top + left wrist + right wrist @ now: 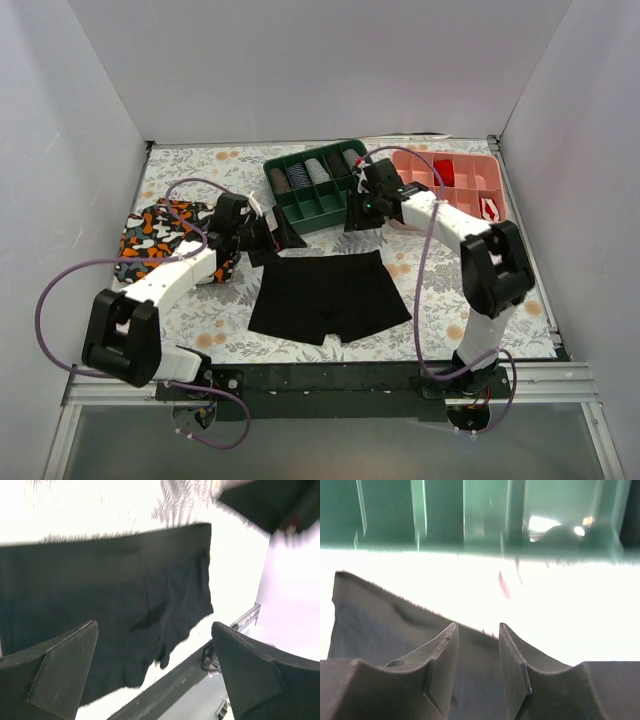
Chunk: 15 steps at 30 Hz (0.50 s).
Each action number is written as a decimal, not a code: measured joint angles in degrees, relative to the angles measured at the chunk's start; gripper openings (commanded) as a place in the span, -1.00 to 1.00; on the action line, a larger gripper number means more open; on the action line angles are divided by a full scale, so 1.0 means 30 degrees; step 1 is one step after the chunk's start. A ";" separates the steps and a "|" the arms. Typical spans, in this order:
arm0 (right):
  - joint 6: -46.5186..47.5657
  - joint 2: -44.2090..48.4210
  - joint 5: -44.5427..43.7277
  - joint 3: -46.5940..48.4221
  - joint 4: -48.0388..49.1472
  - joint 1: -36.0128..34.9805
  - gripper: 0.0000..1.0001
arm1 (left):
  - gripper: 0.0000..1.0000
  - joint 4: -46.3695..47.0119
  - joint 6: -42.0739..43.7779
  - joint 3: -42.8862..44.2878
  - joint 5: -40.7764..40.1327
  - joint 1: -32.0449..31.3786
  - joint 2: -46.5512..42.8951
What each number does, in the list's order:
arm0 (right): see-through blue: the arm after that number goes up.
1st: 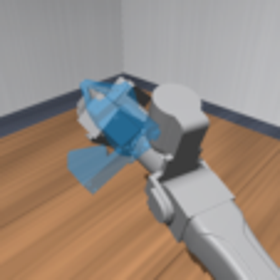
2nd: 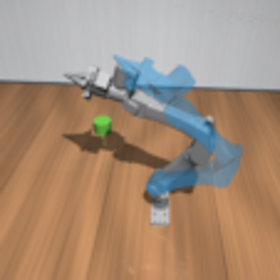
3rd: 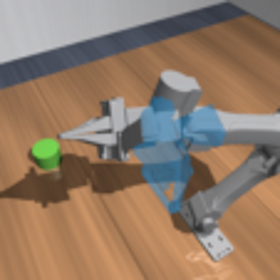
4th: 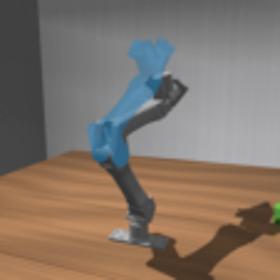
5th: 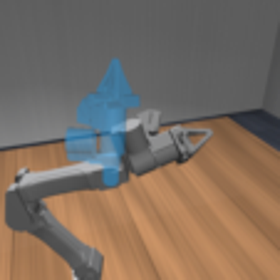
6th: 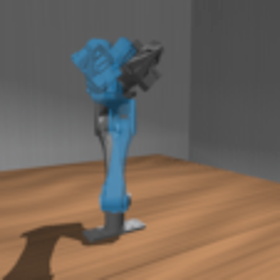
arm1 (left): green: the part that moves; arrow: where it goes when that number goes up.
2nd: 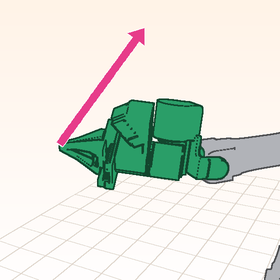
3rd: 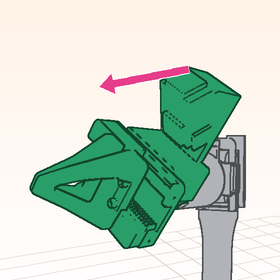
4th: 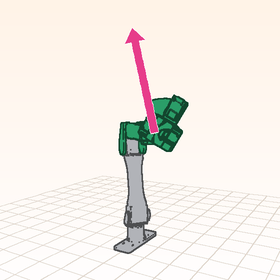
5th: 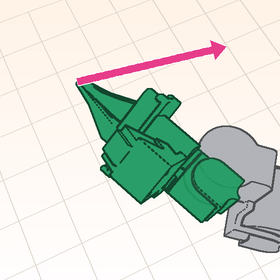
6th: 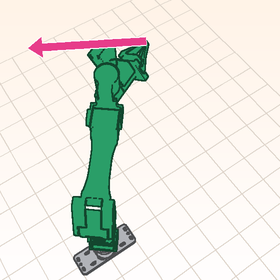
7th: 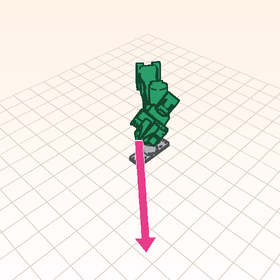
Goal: Roll the underwear
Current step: Move the storage box to the center of the board, then fold the underwear at the center of the board.
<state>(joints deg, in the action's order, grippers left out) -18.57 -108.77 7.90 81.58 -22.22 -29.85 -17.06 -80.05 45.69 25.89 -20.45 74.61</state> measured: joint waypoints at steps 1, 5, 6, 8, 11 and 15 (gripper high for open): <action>-0.0007 0.0998 -0.0058 -0.0947 0.0022 0.0058 -0.07 | 0.96 -0.0175 0.0124 0.0743 0.0007 -0.0015 0.0721; -0.0321 0.5705 -0.0015 -0.4809 -0.0036 0.0816 -0.07 | 0.96 -0.0248 0.0342 0.3504 -0.0066 -0.0707 0.3643; -0.0415 0.6870 0.0000 -0.5690 0.0007 0.1086 -0.06 | 0.96 -0.0255 0.0379 0.3934 -0.0131 -0.1071 0.4182; -0.0801 0.9158 -0.0066 -0.7563 -0.0036 0.1676 -0.05 | 0.96 -0.0452 0.0379 0.4750 -0.0437 -0.2011 0.5071; -0.1552 1.2087 -0.0153 -1.0185 -0.0299 0.2339 -0.06 | 0.96 -0.0743 0.0262 0.6411 -0.0772 -0.3453 0.6608; -0.2856 1.4972 0.0036 -1.3260 -0.0568 0.2623 -0.07 | 0.96 -0.1086 0.0036 0.9129 -0.1384 -0.5231 0.9092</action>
<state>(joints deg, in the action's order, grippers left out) -27.14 -63.86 8.01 41.80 -23.92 -21.98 -20.32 -79.94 73.08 21.74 -36.14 101.89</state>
